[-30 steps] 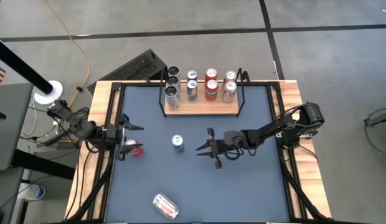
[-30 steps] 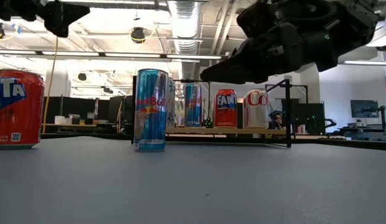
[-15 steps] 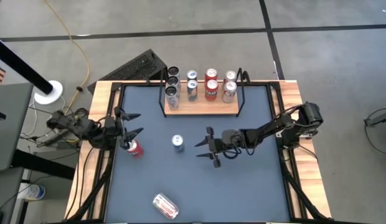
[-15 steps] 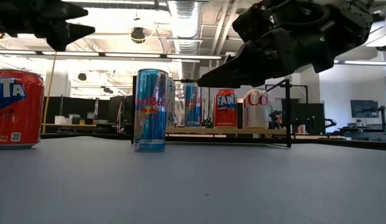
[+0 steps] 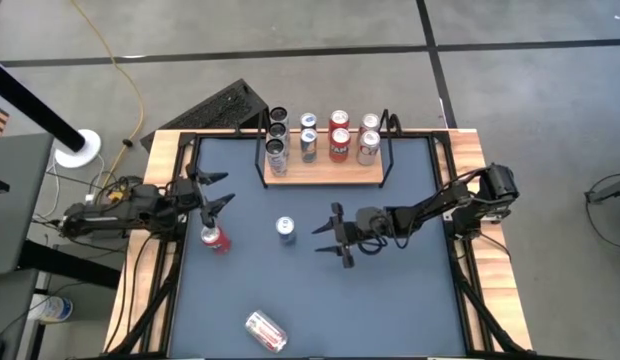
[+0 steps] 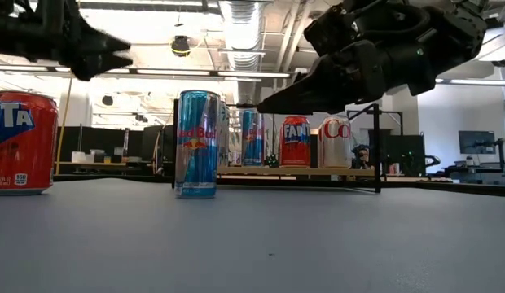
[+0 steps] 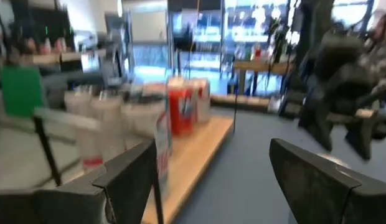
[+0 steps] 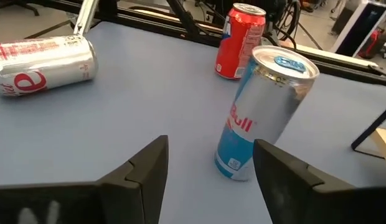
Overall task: Place canned beverage on shelf
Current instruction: Put the blue soda can on the shelf aligned with the other blue soda cans
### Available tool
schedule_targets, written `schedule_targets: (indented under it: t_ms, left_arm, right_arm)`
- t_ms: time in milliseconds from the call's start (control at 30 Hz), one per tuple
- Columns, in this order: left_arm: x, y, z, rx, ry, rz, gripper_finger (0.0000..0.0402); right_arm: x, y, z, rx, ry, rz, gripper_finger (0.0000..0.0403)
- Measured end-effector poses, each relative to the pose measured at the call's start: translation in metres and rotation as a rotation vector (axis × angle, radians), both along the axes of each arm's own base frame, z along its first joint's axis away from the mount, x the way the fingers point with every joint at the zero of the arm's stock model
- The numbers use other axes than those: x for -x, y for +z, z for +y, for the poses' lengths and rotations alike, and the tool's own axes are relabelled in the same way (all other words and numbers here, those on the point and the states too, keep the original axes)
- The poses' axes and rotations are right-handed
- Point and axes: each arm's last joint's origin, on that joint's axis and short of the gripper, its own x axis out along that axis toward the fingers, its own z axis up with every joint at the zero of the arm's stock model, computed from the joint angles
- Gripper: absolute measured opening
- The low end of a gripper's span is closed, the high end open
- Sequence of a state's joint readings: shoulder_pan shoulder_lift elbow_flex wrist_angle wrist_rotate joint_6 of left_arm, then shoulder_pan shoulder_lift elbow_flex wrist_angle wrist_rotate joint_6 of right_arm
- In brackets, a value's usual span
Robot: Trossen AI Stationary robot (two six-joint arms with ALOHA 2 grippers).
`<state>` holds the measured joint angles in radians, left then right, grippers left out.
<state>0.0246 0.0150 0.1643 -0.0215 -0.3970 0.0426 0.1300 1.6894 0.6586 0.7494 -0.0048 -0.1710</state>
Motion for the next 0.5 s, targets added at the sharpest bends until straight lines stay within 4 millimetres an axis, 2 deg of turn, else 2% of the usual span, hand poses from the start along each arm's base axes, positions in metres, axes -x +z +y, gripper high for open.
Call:
schedule_targets:
  t_ms: [167, 500]
  left_arm:
    - [0.001, -0.008, 0.001, 0.051, 0.010, 0.073, 0.0300]
    - [-0.007, -0.022, -0.001, -0.012, -0.052, 0.011, 0.0300]
  right_arm:
    - [-0.002, 0.005, -0.002, 0.011, -0.003, -0.060, 0.0239]
    - [-0.005, 0.017, -0.006, 0.015, -0.013, -0.179, 0.0256]
